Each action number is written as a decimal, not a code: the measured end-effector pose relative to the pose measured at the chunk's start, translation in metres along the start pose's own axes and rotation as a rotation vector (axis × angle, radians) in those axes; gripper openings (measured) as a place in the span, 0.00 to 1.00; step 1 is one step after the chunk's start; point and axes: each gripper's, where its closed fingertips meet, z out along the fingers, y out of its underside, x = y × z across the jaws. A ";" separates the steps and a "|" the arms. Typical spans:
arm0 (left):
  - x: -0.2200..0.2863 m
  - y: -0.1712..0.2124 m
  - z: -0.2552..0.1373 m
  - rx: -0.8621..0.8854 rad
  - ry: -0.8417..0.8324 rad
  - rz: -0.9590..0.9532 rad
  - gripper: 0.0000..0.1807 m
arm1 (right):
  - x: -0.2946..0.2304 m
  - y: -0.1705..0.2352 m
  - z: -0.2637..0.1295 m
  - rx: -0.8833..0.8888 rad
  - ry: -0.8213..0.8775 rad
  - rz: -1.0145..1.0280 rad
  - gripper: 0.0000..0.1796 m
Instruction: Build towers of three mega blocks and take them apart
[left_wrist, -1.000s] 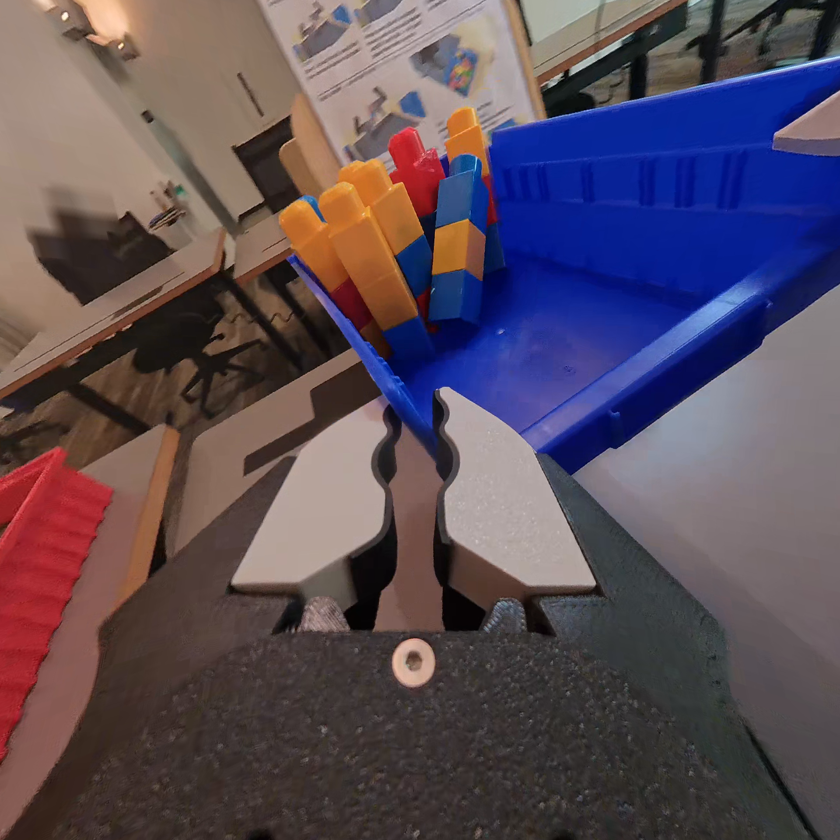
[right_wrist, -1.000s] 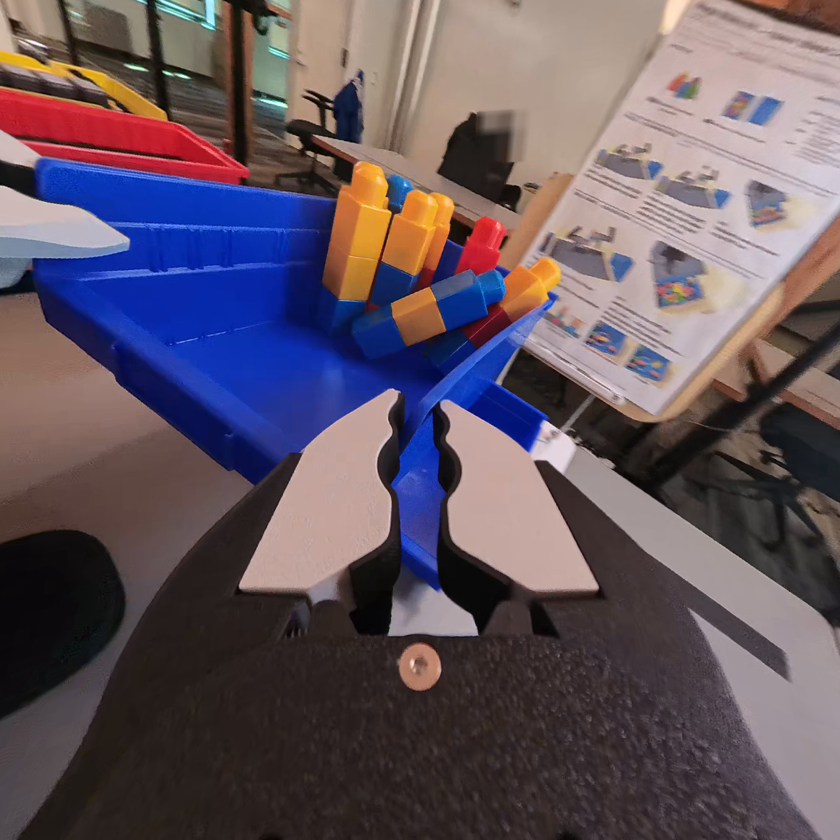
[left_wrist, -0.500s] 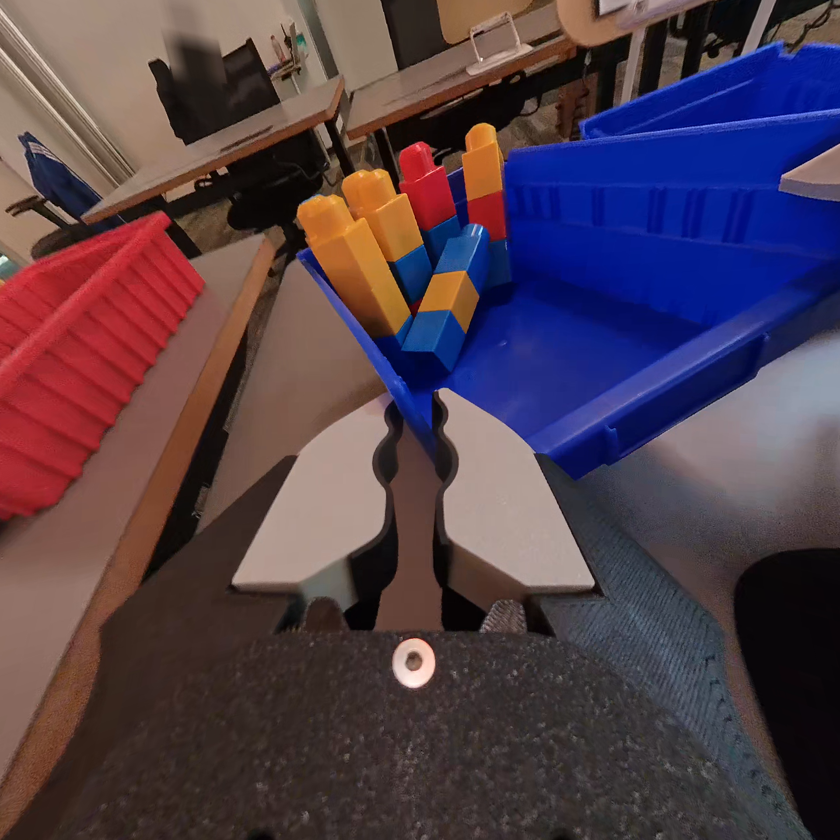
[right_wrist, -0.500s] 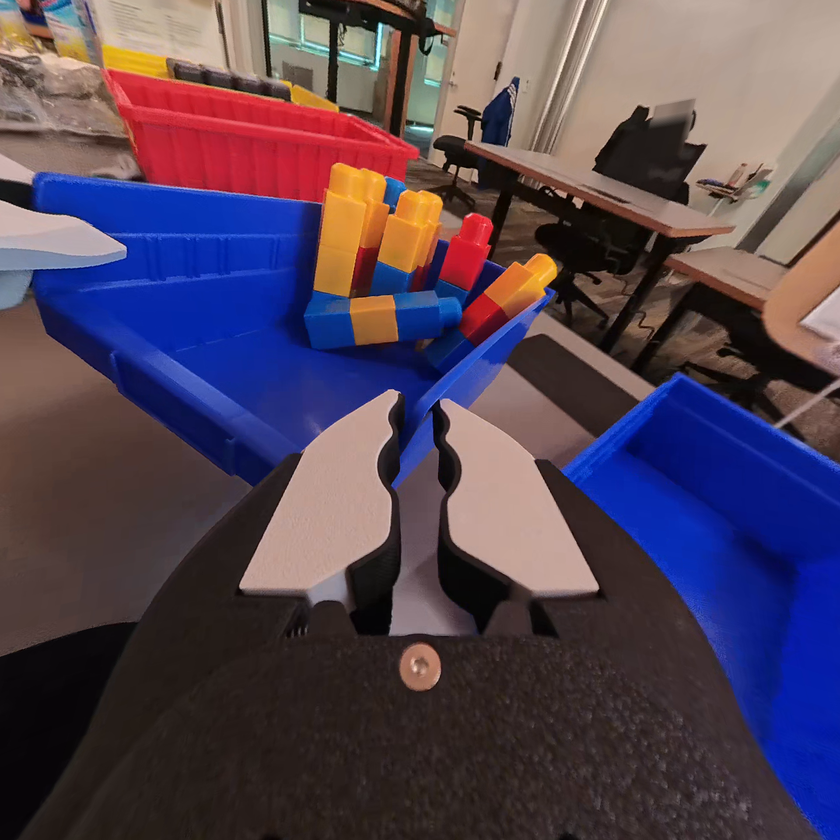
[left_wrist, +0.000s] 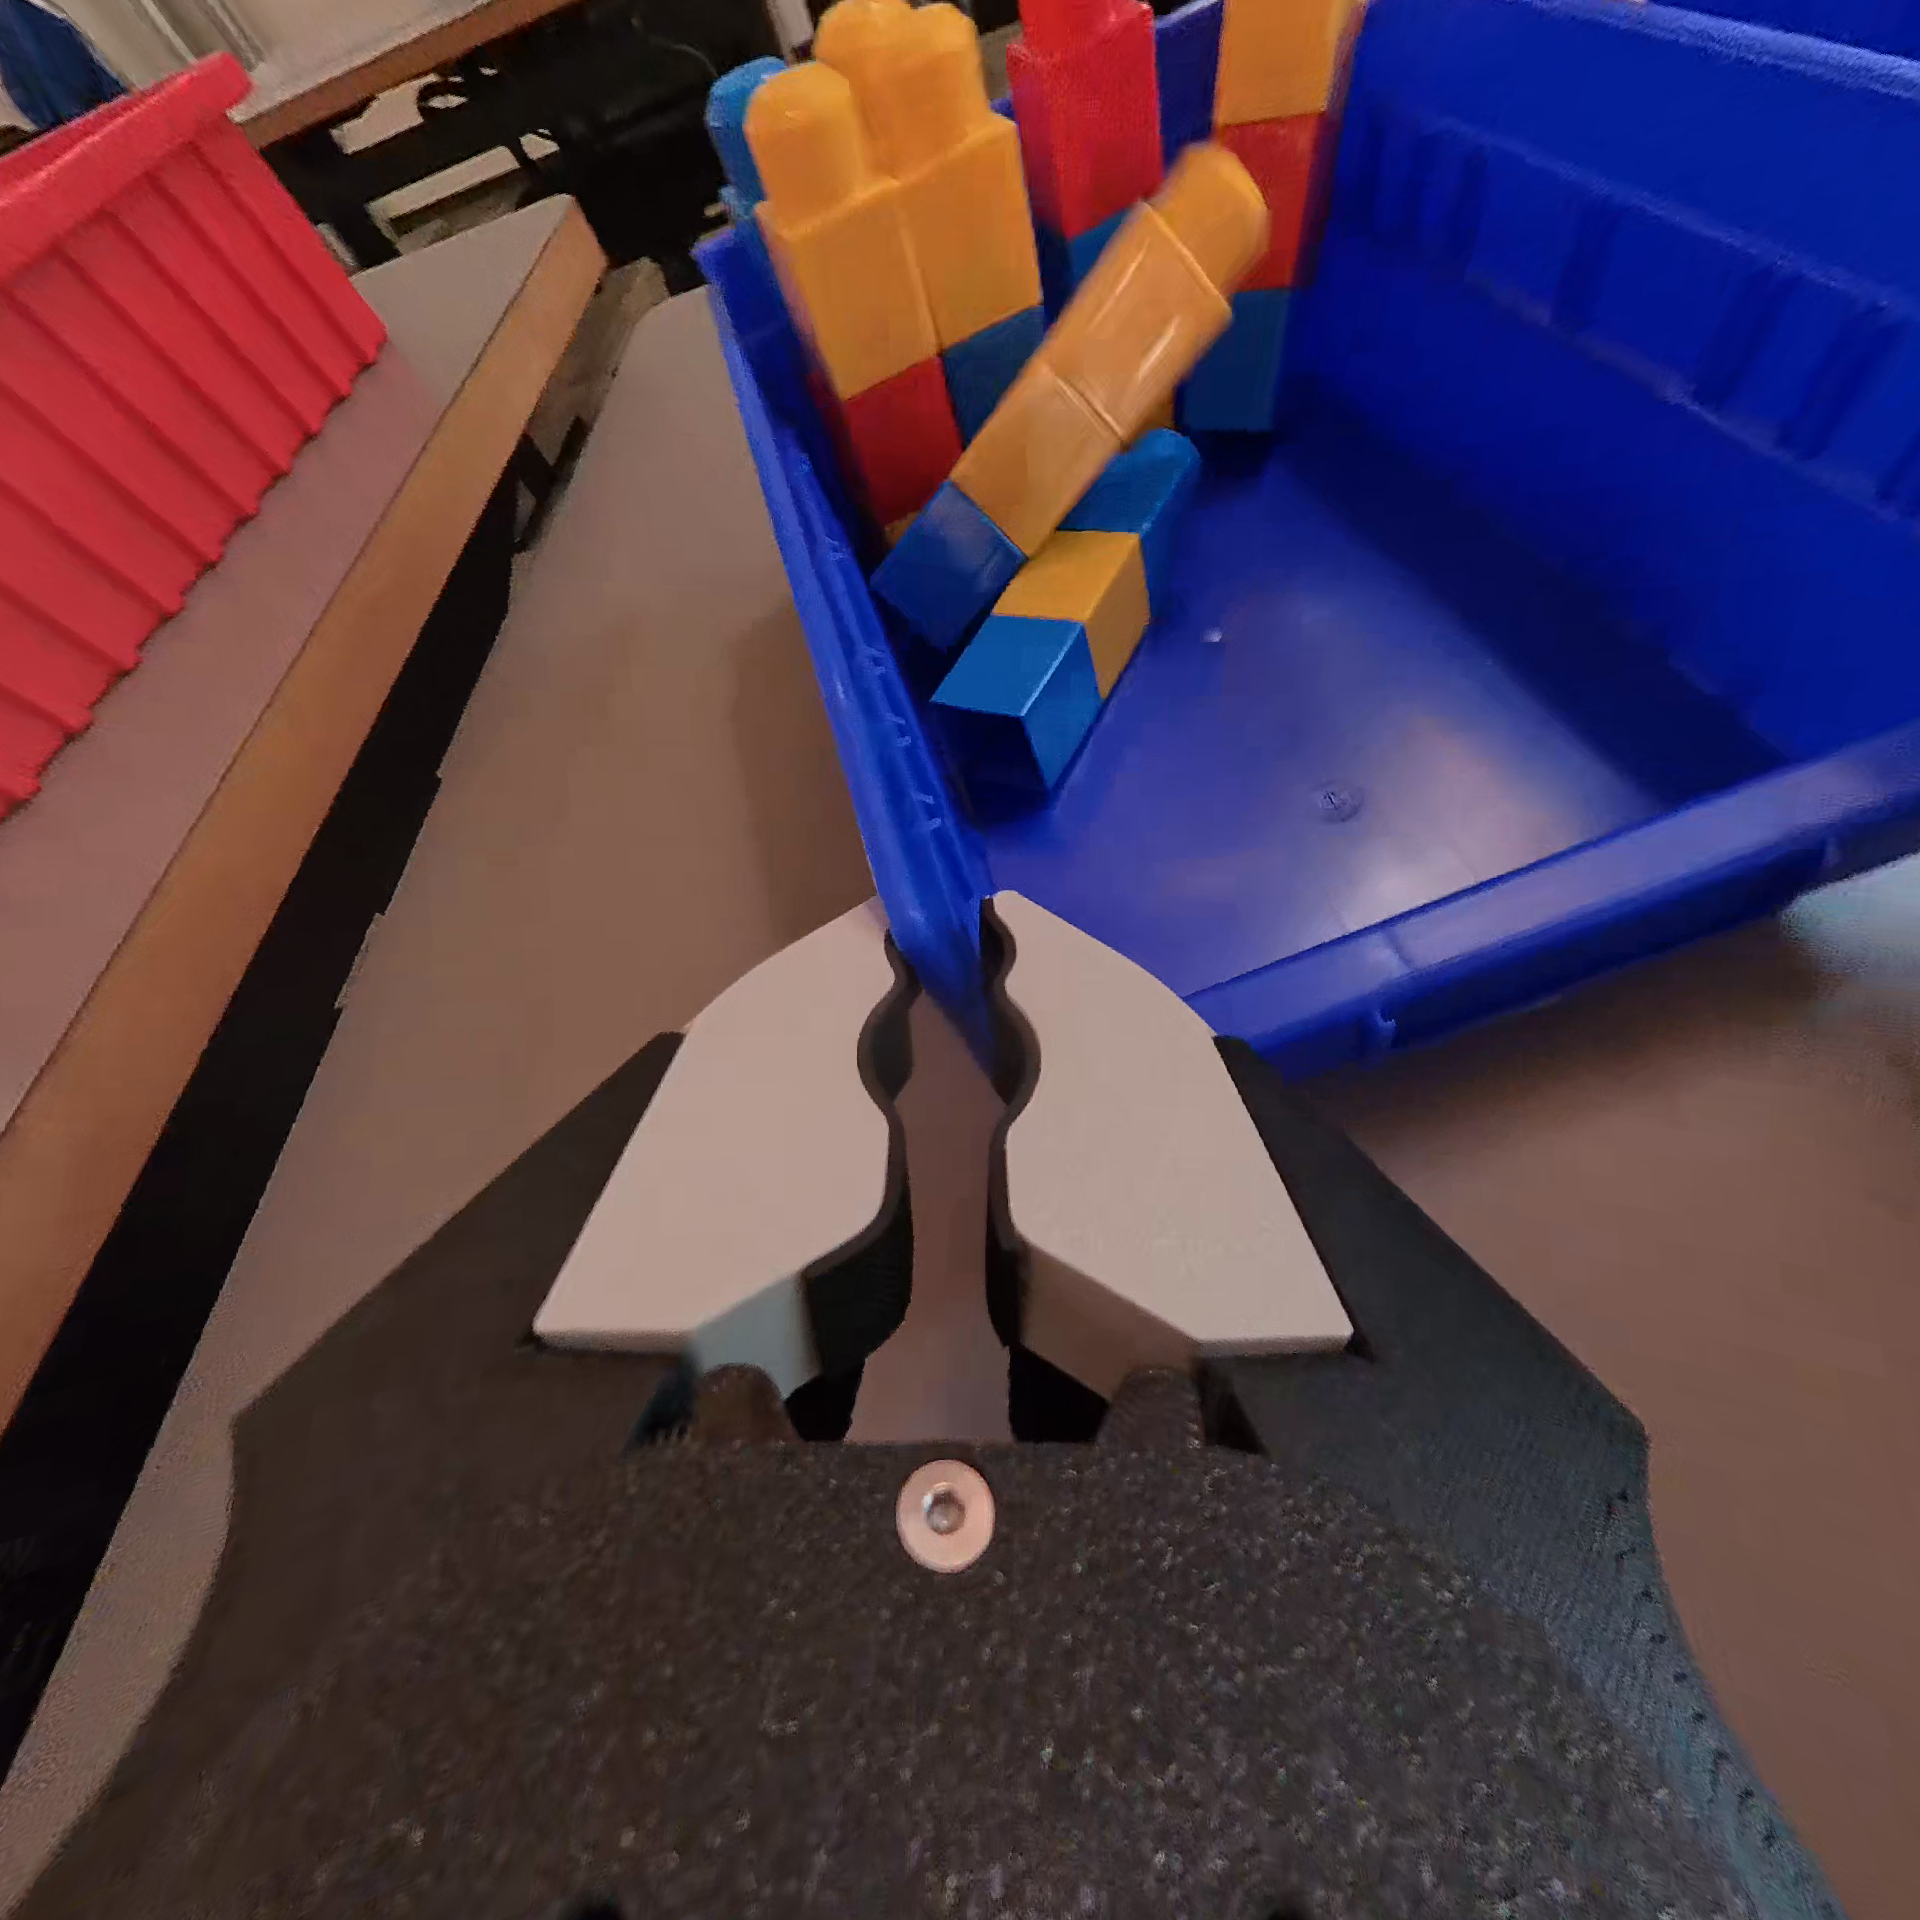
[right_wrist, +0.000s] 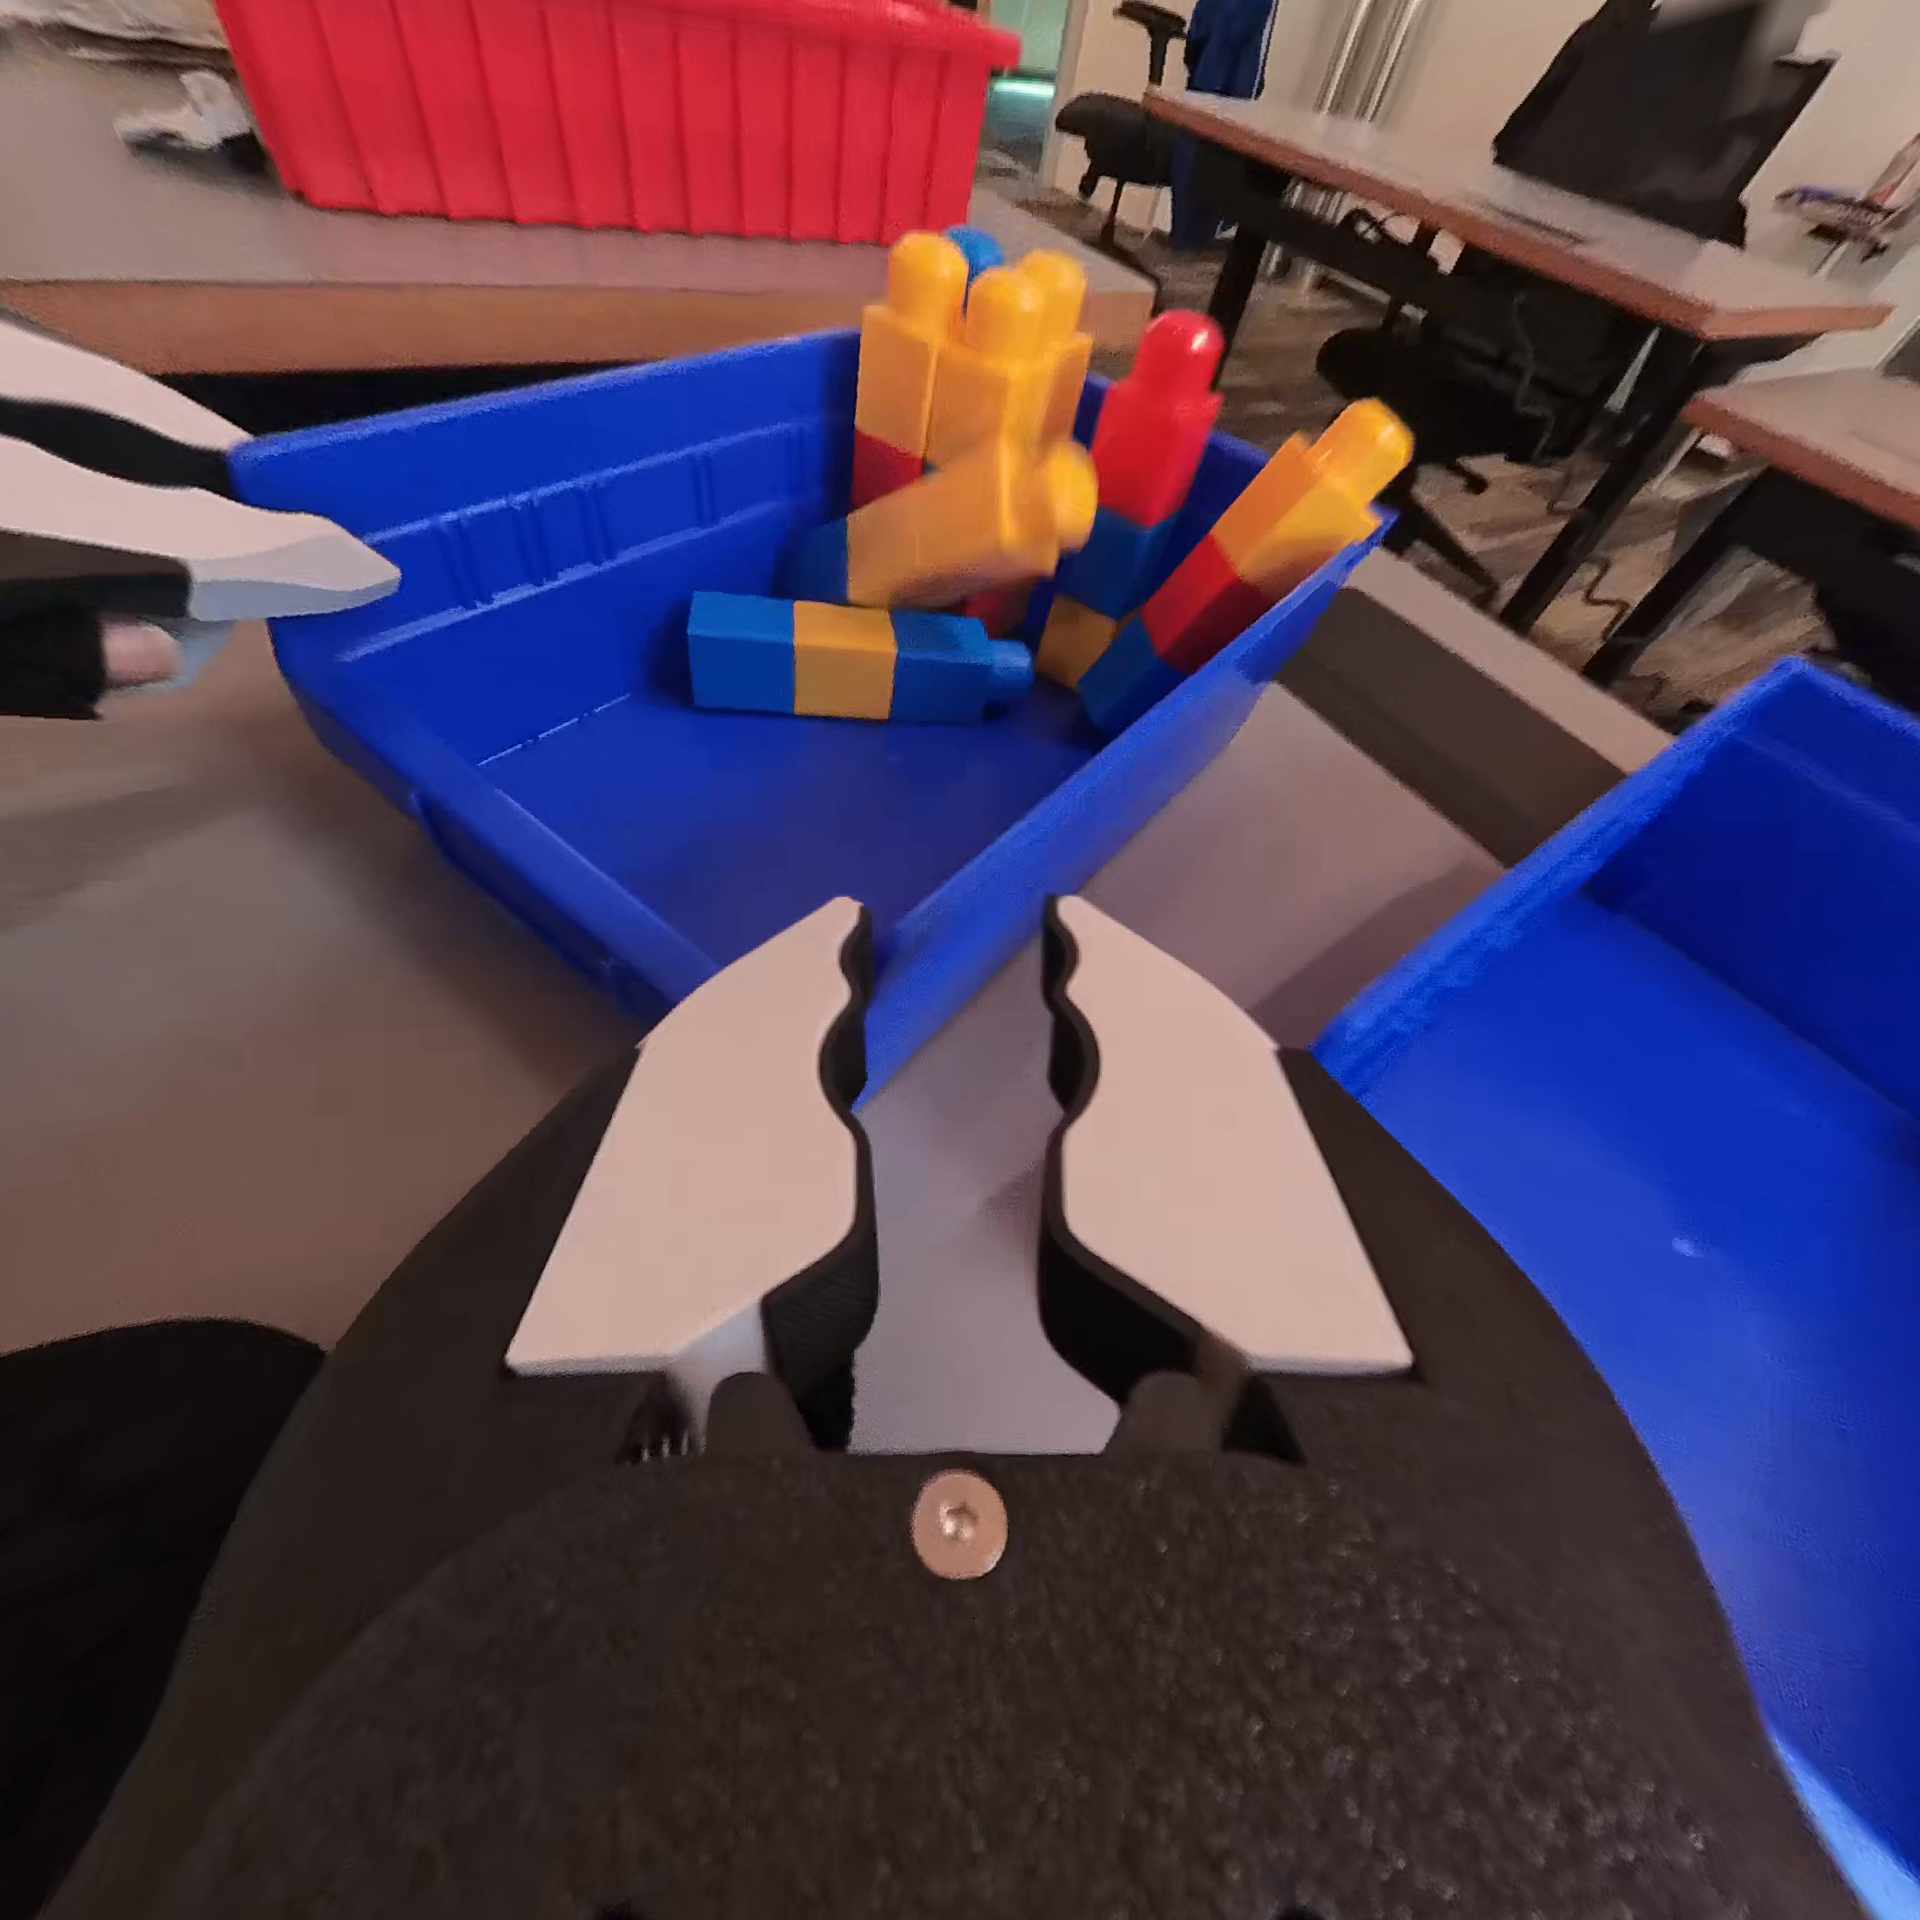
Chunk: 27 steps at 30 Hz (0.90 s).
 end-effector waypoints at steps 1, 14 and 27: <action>-0.002 0.000 0.002 0.008 -0.020 -0.018 0.05 | 0.007 -0.005 -0.009 0.006 0.015 -0.009 0.21; 0.006 -0.009 0.012 0.090 -0.083 -0.016 0.06 | 0.205 0.065 -0.170 -0.099 0.469 0.178 0.38; 0.047 -0.037 0.007 0.312 0.196 -0.033 0.18 | 0.217 0.132 -0.145 -0.277 0.398 0.273 0.04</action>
